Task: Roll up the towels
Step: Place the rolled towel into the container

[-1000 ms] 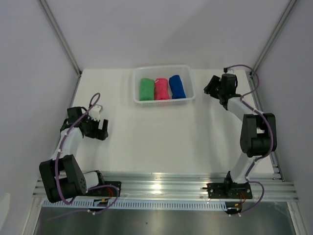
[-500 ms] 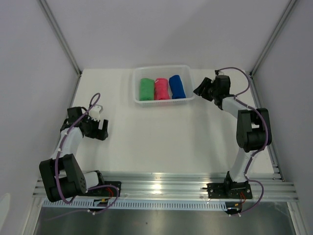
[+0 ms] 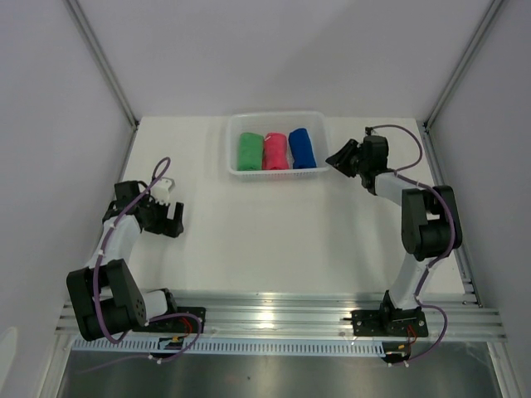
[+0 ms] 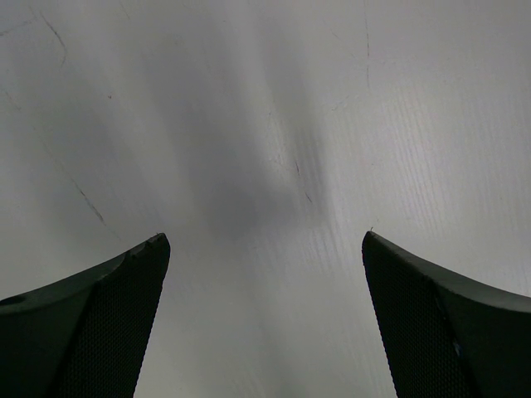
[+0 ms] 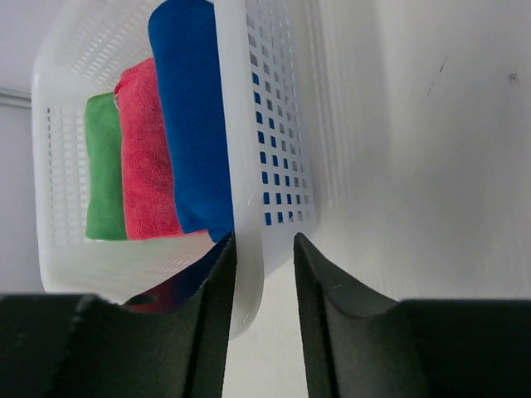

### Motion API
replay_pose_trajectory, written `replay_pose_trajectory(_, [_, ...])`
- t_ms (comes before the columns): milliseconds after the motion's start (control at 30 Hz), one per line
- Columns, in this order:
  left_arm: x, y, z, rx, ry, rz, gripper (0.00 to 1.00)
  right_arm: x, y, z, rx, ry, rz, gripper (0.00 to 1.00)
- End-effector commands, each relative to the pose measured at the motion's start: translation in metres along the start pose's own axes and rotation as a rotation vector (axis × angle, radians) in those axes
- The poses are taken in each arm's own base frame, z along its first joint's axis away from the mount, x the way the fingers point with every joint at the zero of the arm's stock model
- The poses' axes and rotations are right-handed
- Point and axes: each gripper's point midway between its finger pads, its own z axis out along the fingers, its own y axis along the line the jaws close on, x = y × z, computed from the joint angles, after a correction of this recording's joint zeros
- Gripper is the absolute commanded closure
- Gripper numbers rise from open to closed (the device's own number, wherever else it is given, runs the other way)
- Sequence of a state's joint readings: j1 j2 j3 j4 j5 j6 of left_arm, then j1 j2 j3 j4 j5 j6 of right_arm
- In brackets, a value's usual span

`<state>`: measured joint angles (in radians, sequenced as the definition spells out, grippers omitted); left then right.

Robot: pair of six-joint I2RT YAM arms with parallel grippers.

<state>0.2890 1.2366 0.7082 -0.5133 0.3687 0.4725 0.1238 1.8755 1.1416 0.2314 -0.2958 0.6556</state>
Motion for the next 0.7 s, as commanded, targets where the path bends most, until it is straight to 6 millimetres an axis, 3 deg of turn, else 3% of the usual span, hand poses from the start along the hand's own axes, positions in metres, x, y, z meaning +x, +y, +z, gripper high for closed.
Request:
replay_pose_trajectory(0, [-0.002, 0.005, 0.001, -0.011, -0.014, 0.013, 0.01, -0.008, 0.011, -0.012, -0.004, -0.053, 0.033, 0.65])
replay_pose_trajectory(67, [-0.001, 0.005, 0.001, -0.011, -0.014, 0.013, 0.0, -0.005, 0.011, -0.016, 0.004, -0.058, 0.041, 0.69])
replay_pose_trajectory(467, [0.002, 0.004, 0.002, -0.007, -0.011, 0.02, 0.0, 0.009, 0.022, -0.034, 0.013, -0.092, 0.082, 0.69])
replay_pose_trajectory(600, [0.001, 0.004, 0.001, -0.007, -0.014, 0.023, 0.01, 0.004, 0.018, -0.035, 0.047, -0.102, 0.054, 0.57])
replay_pose_trajectory(667, [0.001, 0.003, 0.001, -0.005, -0.017, 0.024, 0.01, -0.009, 0.02, -0.041, 0.041, -0.129, 0.021, 0.52])
